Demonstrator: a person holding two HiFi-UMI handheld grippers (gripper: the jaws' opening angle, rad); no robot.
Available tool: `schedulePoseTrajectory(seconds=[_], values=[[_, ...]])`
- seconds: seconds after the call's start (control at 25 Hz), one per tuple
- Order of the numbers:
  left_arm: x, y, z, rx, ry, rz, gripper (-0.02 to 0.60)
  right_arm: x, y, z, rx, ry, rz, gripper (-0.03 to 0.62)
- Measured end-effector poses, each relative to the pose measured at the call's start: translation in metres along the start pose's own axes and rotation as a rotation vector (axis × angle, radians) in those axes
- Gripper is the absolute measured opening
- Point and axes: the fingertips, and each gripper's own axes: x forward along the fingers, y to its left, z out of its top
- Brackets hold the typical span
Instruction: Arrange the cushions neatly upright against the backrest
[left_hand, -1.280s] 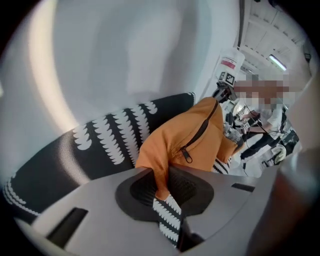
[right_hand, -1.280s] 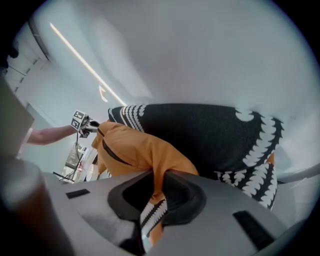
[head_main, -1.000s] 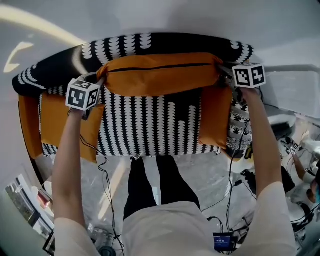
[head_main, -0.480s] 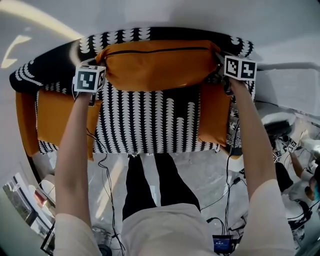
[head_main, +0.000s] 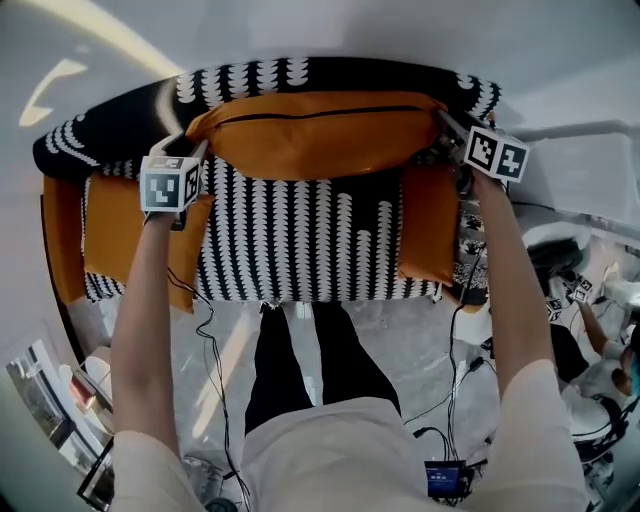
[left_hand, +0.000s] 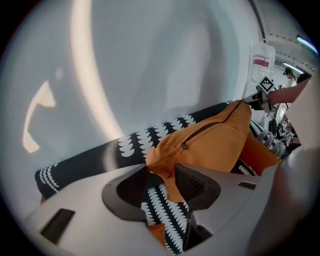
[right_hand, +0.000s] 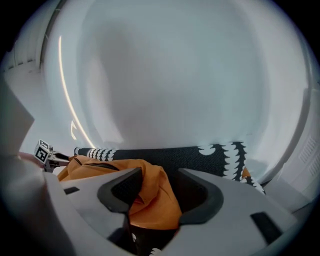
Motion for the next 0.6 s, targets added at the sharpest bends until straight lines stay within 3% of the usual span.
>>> schedulePoseTrajectory(seconds=[0.12,0.24,0.48,0.56,0.6], values=[[-0.007,-0.01,-0.014,0.035,0.003,-0.021,0.176,-0.013,0.002,-0.005,-0.039,0.001,-0.026,0.227],[-0.014,-0.029,-0.02,0.013,0.005,-0.04,0.177,-0.021,0.002,-0.017,-0.039,0.001,-0.036,0.227],[-0.005,-0.039,-0.042,-0.001,-0.028,-0.038,0.176,-0.033,0.014,-0.04,0.05,-0.052,-0.03,0.099],[-0.004,-0.035,-0.029,-0.017,-0.07,-0.018,0.051,-0.035,0.012,-0.033,0.077,-0.083,-0.016,0.072],[-0.005,-0.037,-0.024,-0.032,-0.09,-0.028,0.039,-0.038,0.011,-0.032,0.083,-0.088,-0.009,0.066]])
